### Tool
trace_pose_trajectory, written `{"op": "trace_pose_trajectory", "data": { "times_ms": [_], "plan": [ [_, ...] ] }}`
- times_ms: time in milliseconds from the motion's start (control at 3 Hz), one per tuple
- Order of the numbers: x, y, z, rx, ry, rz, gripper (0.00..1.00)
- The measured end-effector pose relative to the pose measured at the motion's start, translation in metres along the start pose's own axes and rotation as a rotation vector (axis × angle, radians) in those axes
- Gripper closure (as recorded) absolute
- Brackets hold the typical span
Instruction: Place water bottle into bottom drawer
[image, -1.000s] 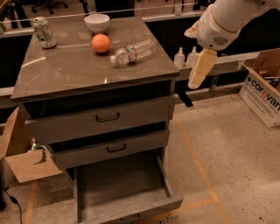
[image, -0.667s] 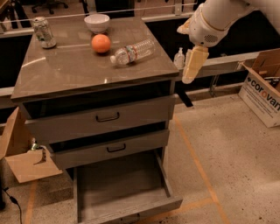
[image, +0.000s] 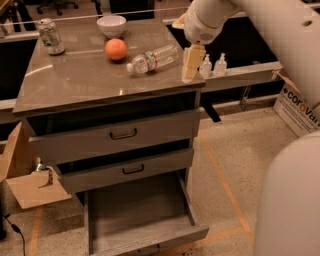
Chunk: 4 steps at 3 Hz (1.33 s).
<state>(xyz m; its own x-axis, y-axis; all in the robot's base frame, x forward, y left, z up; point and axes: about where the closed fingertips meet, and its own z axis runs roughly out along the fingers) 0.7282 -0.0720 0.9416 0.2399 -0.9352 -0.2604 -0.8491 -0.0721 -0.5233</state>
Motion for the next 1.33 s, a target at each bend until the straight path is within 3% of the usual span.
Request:
{"op": "trace_pose_trajectory", "data": {
  "times_ms": [667, 1333],
  "plan": [
    [-0.032, -0.047, 0.055, 0.041, -0.059, -0.096, 0.0],
    [-0.019, -0.08, 0.091, 0.163, -0.037, -0.121, 0.0]
  ]
}}
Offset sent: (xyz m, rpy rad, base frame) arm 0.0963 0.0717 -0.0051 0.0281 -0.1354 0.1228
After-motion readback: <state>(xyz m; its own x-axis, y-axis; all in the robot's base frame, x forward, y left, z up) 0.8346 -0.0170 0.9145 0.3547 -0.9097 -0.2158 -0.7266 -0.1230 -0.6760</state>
